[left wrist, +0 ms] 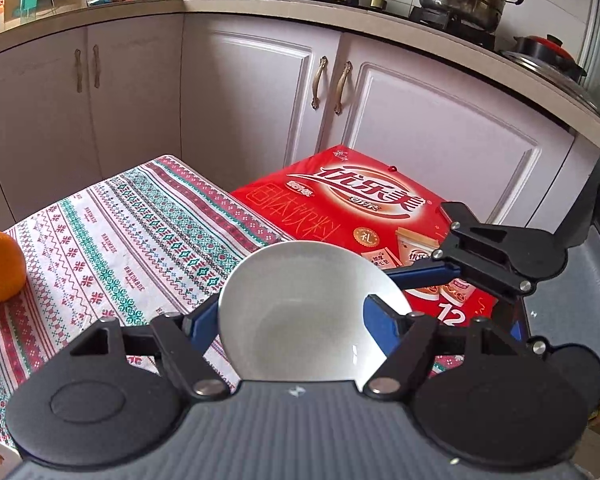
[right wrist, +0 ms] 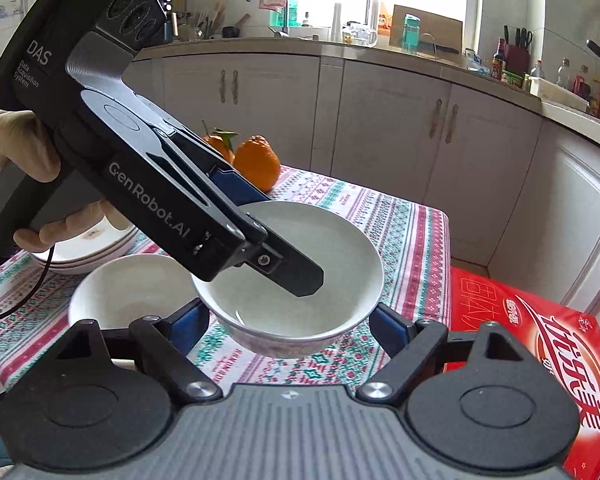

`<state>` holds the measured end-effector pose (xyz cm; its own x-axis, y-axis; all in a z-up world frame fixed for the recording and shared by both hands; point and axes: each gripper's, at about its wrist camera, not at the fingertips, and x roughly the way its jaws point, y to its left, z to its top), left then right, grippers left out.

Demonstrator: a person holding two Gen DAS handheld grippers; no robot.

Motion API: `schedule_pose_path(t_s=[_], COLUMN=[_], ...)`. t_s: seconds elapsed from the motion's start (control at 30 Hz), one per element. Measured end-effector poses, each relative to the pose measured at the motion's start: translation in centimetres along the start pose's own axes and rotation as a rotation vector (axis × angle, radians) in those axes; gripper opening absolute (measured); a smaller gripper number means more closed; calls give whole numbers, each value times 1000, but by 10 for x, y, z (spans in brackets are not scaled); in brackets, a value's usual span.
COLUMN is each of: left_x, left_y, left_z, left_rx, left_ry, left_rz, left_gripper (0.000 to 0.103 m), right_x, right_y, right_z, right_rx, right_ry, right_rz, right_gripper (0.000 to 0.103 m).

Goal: Organize plates and bowls
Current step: 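Carry the held bowl over the placed white bowl with the left tool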

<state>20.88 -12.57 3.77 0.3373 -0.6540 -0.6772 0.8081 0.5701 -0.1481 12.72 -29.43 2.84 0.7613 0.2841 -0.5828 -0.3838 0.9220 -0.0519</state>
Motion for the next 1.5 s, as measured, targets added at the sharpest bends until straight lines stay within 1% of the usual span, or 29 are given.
schedule_pose_path(t_s=[0.3, 0.6, 0.87, 1.03, 1.5], left_x=[-35, -53, -60, -60, -53], left_y=[1, 11, 19, 23, 25], left_z=[-19, -40, -58, -67, -78], left_rx=[-23, -69, -104, -121, -118], left_ry=[-30, -37, -38, -28, -11], left_rz=[37, 72, 96, 92, 84], left_gripper=[74, 74, 74, 74, 74], right_x=[-14, -6, 3, 10, 17], right_y=[30, 53, 68, 74, 77], right_z=[6, 10, 11, 7, 0], right_rx=[-35, -50, -58, -52, -41], right_ry=[-18, -6, 10, 34, 70], right_rz=[38, 92, 133, 148, 155], right_gripper=[90, 90, 90, 90, 90])
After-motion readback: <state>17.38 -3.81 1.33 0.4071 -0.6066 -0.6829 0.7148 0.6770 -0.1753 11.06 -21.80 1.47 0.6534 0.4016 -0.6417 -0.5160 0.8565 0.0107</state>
